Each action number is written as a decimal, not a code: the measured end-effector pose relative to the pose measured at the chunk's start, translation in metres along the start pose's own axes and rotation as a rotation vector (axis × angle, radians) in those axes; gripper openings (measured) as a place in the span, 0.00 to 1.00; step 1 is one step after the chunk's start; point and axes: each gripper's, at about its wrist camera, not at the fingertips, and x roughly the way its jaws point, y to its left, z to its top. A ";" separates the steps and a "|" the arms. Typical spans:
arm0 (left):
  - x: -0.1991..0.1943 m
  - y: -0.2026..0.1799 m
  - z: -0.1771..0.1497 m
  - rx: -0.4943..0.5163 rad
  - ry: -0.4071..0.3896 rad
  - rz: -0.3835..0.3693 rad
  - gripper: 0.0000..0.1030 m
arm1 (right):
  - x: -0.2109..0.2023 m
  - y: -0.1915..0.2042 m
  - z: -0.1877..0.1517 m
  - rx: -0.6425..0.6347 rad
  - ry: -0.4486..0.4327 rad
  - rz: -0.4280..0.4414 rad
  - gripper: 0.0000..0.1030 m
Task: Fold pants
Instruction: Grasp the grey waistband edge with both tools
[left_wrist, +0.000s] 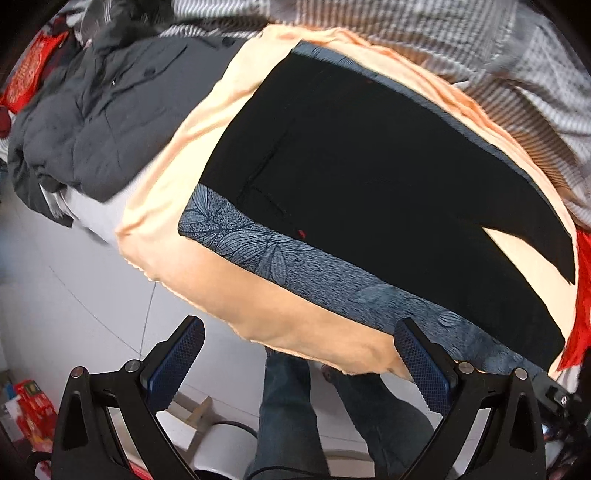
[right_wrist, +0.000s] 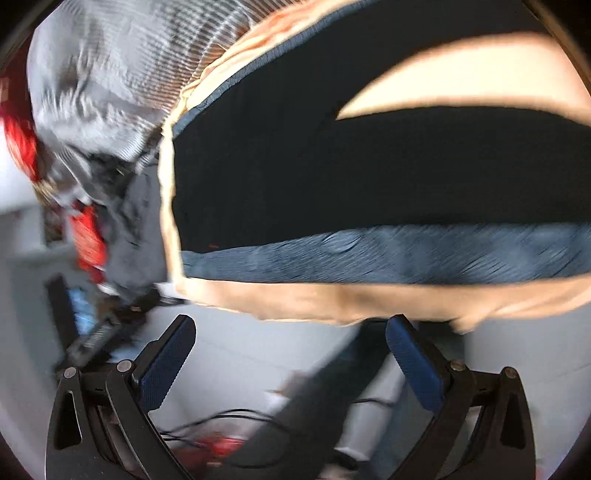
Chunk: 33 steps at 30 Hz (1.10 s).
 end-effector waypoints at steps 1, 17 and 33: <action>0.009 0.002 0.002 0.000 0.008 0.005 1.00 | 0.013 -0.010 -0.002 0.049 0.003 0.048 1.00; 0.091 0.039 0.008 0.031 0.012 -0.178 1.00 | 0.114 -0.087 -0.006 0.251 -0.187 0.330 0.71; 0.102 0.087 0.020 -0.266 -0.005 -0.478 1.00 | 0.068 -0.057 0.003 0.263 -0.234 0.681 0.09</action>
